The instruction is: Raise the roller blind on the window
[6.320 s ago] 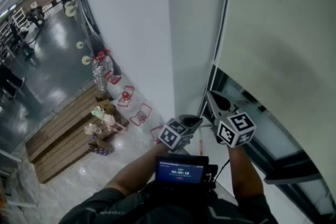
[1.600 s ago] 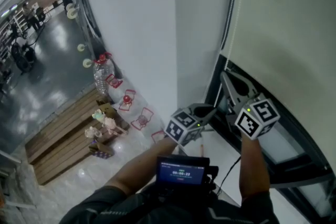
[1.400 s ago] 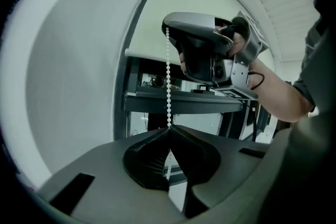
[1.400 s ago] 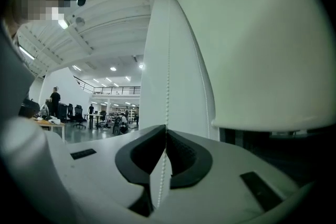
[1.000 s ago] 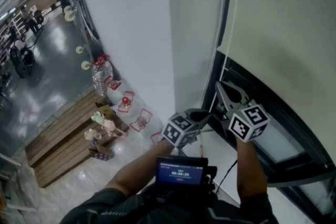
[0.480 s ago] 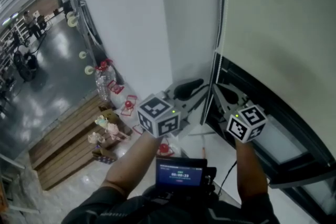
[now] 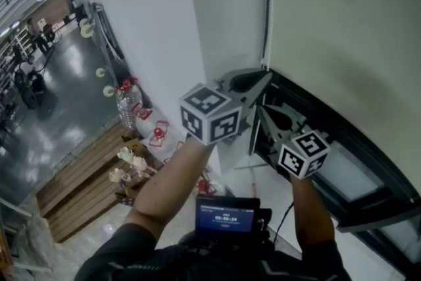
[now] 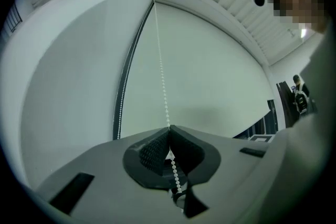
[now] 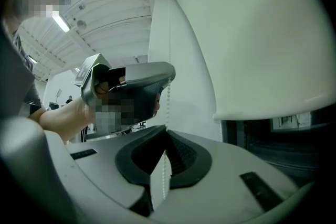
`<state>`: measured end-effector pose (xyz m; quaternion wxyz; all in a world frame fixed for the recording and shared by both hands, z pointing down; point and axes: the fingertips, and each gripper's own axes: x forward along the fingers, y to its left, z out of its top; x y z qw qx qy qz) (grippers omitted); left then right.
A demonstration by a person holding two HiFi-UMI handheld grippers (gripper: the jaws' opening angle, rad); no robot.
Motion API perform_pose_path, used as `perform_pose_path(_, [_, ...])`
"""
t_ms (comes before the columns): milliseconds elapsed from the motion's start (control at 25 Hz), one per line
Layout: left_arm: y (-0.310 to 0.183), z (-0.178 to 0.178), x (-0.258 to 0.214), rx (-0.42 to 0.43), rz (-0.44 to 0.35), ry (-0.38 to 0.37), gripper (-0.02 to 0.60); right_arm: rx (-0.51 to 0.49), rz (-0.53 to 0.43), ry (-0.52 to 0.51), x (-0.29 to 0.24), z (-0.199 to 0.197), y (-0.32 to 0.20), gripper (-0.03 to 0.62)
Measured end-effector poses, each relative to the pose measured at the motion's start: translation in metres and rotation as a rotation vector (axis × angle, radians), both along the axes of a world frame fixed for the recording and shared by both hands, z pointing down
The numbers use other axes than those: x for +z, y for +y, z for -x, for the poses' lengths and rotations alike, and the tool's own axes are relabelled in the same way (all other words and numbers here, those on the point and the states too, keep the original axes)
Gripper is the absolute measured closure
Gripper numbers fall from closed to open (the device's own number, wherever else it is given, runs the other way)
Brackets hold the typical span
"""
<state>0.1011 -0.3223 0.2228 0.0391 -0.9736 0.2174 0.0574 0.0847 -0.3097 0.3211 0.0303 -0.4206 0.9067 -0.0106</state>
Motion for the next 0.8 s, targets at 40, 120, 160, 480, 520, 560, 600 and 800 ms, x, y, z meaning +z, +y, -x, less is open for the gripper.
perform_pose_path(40, [0.001, -0.001, -0.001, 0.004, -0.007, 0.006, 0.581, 0.0, 0.0, -0.002, -0.001, -0.001, 0.001, 0.589])
perform_pose_path(120, [0.004, -0.002, -0.002, 0.008, -0.024, 0.009, 0.583, 0.0, 0.0, -0.005, -0.003, -0.003, 0.002, 0.589])
perform_pose_path(160, [0.005, -0.002, -0.002, 0.006, -0.03, 0.005, 0.583, 0.0, 0.002, -0.006, -0.003, -0.003, 0.002, 0.589])
perform_pose_path(480, [0.004, 0.004, -0.001, 0.013, -0.028, 0.021, 0.583, -0.017, 0.007, -0.01, -0.002, 0.0, 0.005, 0.589])
perform_pose_path(520, [0.004, 0.005, 0.0, 0.014, -0.026, 0.026, 0.583, -0.021, 0.008, -0.011, -0.001, 0.001, 0.006, 0.589])
perform_pose_path(560, [0.005, 0.005, 0.001, 0.015, -0.025, 0.028, 0.583, -0.022, 0.009, -0.012, 0.0, 0.001, 0.006, 0.589])
perform_pose_path(600, [0.005, 0.004, 0.002, 0.014, -0.027, 0.027, 0.583, -0.022, 0.011, -0.015, 0.002, 0.001, 0.005, 0.589])
perform_pose_path(800, [0.001, 0.002, 0.025, -0.004, -0.012, 0.003, 0.583, -0.021, 0.052, -0.01, 0.024, 0.0, 0.0, 0.589])
